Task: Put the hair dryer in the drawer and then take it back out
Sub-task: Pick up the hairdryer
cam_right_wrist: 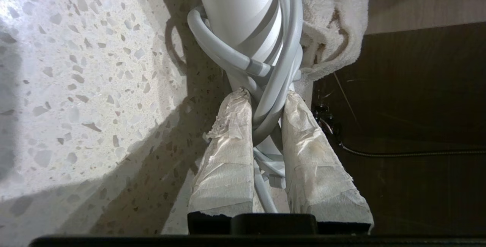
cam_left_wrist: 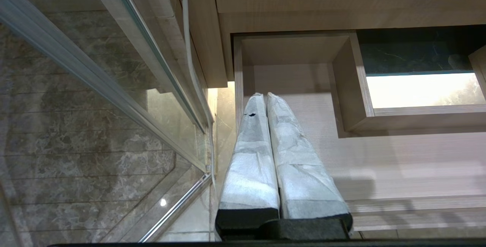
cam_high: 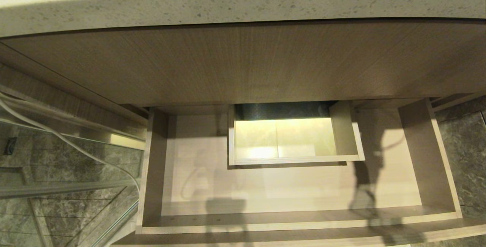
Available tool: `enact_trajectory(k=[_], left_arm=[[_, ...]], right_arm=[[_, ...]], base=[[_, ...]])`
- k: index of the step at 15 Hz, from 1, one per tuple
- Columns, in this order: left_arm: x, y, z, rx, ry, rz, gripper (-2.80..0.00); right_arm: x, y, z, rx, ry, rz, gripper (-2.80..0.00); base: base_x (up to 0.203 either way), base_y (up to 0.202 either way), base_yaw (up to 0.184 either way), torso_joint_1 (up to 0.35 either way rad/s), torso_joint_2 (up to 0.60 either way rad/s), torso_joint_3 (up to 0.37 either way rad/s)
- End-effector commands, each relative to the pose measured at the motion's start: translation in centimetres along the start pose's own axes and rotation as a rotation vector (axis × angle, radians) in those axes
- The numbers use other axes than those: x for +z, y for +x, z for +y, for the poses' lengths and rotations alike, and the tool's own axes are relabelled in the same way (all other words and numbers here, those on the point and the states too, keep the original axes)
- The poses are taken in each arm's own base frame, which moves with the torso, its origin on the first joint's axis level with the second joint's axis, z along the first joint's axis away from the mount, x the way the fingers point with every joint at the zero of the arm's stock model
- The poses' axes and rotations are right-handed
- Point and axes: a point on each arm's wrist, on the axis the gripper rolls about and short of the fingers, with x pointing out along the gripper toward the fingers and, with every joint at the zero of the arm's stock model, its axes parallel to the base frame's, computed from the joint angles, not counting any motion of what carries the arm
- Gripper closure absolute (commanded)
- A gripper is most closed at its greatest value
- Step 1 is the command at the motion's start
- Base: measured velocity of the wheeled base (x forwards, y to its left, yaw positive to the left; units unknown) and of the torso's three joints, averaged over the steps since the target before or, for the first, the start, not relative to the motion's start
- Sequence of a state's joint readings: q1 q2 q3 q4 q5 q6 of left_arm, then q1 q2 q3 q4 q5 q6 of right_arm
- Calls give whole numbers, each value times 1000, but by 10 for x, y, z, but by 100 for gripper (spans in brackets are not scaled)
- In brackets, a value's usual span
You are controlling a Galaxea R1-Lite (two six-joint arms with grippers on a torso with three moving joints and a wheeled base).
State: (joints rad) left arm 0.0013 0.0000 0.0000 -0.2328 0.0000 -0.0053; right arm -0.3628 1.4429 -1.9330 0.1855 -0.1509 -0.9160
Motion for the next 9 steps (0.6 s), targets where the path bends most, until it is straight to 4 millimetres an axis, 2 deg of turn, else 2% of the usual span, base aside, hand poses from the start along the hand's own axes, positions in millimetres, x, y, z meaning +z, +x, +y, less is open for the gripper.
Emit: enact_trajectory(k=[1, 9], left_arm=[[-11, 1, 0, 0, -1, 38, 0], [-11, 1, 0, 0, 1, 38, 0]], right_arm=[[5, -13, -10, -33, 0, -19, 0], [11, -37, -24, -65, 3, -51, 0]], base=[[0, 0, 0, 0, 0, 0], [0, 0, 0, 0, 0, 0]])
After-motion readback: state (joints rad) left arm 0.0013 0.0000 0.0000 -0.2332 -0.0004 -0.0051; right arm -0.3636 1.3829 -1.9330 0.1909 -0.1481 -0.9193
